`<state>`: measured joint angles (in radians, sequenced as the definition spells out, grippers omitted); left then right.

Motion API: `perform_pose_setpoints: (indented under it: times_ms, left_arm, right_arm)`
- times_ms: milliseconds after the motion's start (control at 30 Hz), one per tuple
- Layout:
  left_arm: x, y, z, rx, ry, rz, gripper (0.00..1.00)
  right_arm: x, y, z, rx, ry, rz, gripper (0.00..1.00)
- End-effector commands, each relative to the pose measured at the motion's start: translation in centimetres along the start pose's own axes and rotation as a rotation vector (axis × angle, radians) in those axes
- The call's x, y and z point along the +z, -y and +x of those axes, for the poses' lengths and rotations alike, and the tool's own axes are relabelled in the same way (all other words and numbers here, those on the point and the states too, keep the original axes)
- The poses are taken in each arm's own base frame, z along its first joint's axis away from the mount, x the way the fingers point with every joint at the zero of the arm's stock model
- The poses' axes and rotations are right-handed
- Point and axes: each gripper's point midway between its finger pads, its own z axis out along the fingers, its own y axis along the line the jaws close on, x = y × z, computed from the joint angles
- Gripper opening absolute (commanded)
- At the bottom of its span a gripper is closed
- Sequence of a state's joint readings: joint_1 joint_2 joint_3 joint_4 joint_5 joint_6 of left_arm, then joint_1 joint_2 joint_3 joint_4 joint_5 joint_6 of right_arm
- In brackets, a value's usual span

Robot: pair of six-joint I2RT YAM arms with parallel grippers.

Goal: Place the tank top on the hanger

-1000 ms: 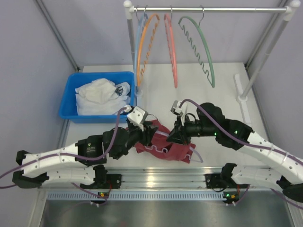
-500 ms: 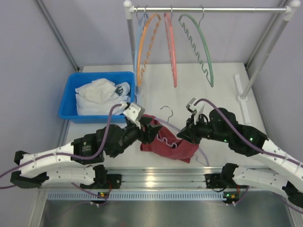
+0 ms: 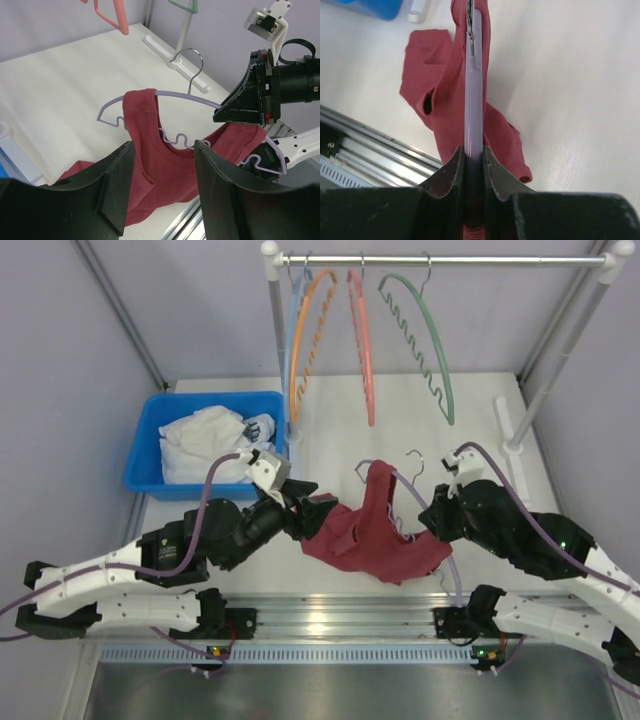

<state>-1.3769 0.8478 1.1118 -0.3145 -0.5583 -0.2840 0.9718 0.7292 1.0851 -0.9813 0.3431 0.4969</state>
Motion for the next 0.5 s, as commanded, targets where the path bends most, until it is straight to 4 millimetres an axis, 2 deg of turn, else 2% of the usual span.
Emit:
perform_pose_setpoints:
  times_ms: [0, 133, 267, 400, 433, 467]
  left_arm:
    - [-0.9, 0.6, -3.3, -0.019, 0.068, 0.037, 0.56]
    - [-1.1, 0.8, -3.6, 0.001, 0.062, 0.049, 0.56]
    - [-1.4, 0.9, -4.0, 0.014, 0.066, 0.065, 0.56]
    - [-1.6, 0.9, -4.1, 0.026, 0.07, 0.072, 0.56]
    - [-1.6, 1.0, -4.0, 0.029, 0.065, 0.078, 0.56]
    - [-1.6, 1.0, -3.9, 0.029, 0.062, 0.079, 0.56]
  right_arm:
    - [-2.0, 3.1, -2.7, 0.13, 0.11, 0.165, 0.0]
    - [-2.3, 4.5, -3.1, 0.182, 0.123, 0.235, 0.0]
    - [-1.0, 4.9, -3.3, 0.2, 0.086, 0.262, 0.0]
    - [-1.0, 6.9, -5.1, 0.198, 0.105, 0.317, 0.0]
    - [-1.2, 8.5, -5.8, 0.231, 0.12, 0.366, 0.0]
    - [-0.6, 8.1, -6.3, 0.242, 0.111, 0.317, 0.0]
